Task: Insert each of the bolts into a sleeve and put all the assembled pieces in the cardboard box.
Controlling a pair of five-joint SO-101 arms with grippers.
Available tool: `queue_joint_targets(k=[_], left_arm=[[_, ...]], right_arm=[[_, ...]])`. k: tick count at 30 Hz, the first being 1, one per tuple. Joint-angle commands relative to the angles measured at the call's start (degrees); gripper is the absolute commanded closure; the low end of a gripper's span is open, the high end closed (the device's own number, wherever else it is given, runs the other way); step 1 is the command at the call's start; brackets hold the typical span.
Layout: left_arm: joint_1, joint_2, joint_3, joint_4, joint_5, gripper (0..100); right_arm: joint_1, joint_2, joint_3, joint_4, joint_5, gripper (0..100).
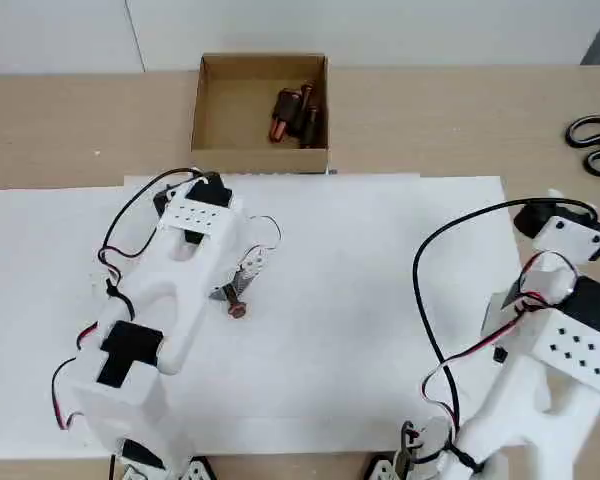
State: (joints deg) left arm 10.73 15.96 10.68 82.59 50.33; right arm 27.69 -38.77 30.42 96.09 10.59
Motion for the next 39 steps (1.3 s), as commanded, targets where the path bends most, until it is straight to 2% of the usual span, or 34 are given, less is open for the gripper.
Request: queue_joint_targets(k=[1,8,13,18,24,34,39], left_arm=[[-0.70,-0.09,-4.44,5.63,5.19,99],[-1.23,-0.09,-14.37,17.41,19.52,99],[-5.45,-0.09,-19.38,17.85,20.92,99],[-14.68,0.35,-23.60,17.76,24.62,99],[-21.36,0.53,-24.04,13.01,26.55,99],[-21.54,0.62,-23.96,4.40,33.93,99],[-21.71,4.13,-23.96,3.52,33.93,99]], right_arm=[[0.75,-1.45,-0.26,-0.13,0.00,99.5],[0.84,-1.45,-0.18,-0.13,0.00,99.5],[0.84,-1.45,-0.18,-0.13,0.00,99.5],[0.84,-1.45,-0.09,-0.13,0.00,99.5],[0.84,-1.10,-0.09,-0.13,0.00,99.5],[0.75,-0.92,0.00,-0.13,0.00,99.5],[0.66,-0.92,0.00,-0.13,0.00,99.5]])
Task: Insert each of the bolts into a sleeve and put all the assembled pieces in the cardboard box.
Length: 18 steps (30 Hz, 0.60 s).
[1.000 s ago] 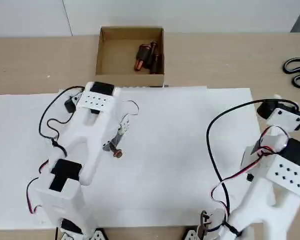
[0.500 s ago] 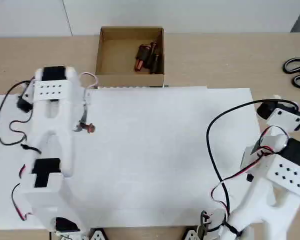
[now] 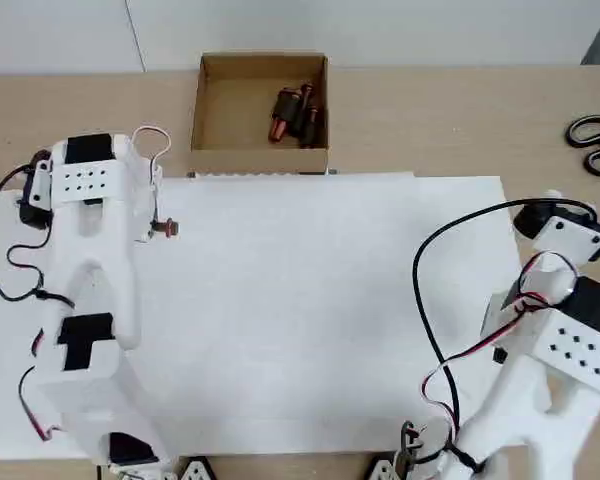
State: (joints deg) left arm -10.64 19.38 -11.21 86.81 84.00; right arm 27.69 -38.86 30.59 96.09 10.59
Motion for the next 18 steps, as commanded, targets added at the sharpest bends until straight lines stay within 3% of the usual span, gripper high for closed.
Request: queue_joint_targets(k=[1,9,18], left_arm=[[-0.35,1.85,-2.07,-0.53,0.26,99],[-0.35,7.38,-2.07,1.93,0.35,98],[-0.18,7.82,-2.07,2.20,0.44,70]], right_arm=[[0.66,-0.84,-0.18,-0.13,0.00,99.5],[0.66,-1.10,-0.18,-0.13,0.09,99.5],[0.66,-1.19,-0.18,-0.13,0.09,99.5]])
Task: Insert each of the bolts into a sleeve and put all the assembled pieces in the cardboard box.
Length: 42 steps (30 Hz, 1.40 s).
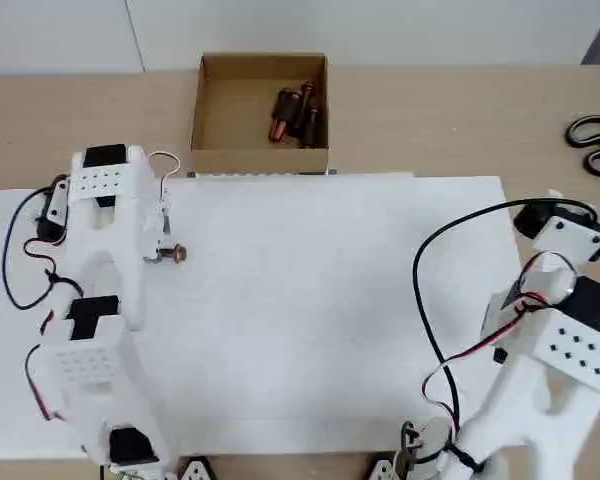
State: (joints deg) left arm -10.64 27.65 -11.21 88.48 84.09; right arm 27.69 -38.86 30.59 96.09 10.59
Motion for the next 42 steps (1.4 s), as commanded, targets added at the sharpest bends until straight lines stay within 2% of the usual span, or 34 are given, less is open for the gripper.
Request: queue_joint_targets(k=[1,10,12,14,18,25,28,31,33,39,42], left_arm=[[-0.18,-0.44,-2.07,0.53,0.26,70],[-0.35,-0.97,-6.55,2.02,-0.18,70],[-0.26,-0.97,-10.77,4.57,-2.46,70],[-0.09,-0.97,-16.48,8.18,-7.65,70],[-0.26,-0.70,-27.30,11.96,-20.13,70],[-1.05,-0.79,-30.90,11.96,-47.65,70],[-1.23,-0.53,-30.73,11.96,-64.44,70],[-0.79,-0.53,-30.64,11.96,-87.30,70],[0.44,-0.53,-30.29,11.96,-99.08,70],[2.20,-0.44,-26.24,11.96,-113.93,70],[2.02,-0.44,-25.54,11.96,-124.04,70]], right_arm=[[0.66,-1.19,-0.18,-0.13,0.09,99.5],[0.66,-1.10,-0.18,-0.13,0.09,99.5],[0.75,-1.19,-0.18,-0.13,0.09,99.5],[0.84,-1.19,-0.18,-0.13,0.09,99.5],[0.84,-1.01,-0.18,-0.13,0.09,99.5],[0.75,-0.84,-0.18,-0.13,0.09,99.5],[0.75,-0.84,-0.09,-0.13,0.00,99.5],[0.75,-0.84,0.44,-0.40,0.00,99.5],[0.75,-0.84,0.88,-0.57,0.00,99.5],[0.75,-0.92,0.88,-0.57,0.00,99.5],[0.75,-1.01,0.88,-0.57,0.00,99.5]])
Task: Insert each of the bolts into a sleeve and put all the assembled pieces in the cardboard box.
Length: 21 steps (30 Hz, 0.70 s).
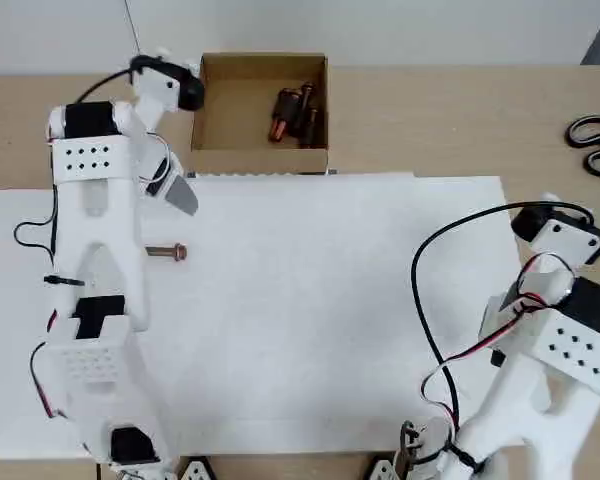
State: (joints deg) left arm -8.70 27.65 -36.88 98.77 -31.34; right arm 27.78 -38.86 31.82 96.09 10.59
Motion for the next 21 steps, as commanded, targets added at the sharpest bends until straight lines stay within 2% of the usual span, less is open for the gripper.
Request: queue_joint_targets(k=[1,4,10,16,21], left_arm=[[0.00,-0.44,0.66,1.67,-11.60,70],[-0.44,-0.53,1.27,1.67,-20.92,70],[-1.32,0.79,5.32,1.58,-31.30,71],[-2.73,5.54,5.23,1.58,-43.16,82],[-2.46,6.68,5.23,1.23,-46.59,83]], right_arm=[[0.66,-1.10,-0.35,-0.57,0.00,99.5],[0.66,-1.27,-0.35,-0.57,0.00,99.5],[0.57,-1.27,-0.35,-0.57,0.00,99.5],[0.57,-1.27,-0.35,-0.57,0.09,99.5],[0.57,-1.36,-0.35,-0.57,0.09,99.5]])
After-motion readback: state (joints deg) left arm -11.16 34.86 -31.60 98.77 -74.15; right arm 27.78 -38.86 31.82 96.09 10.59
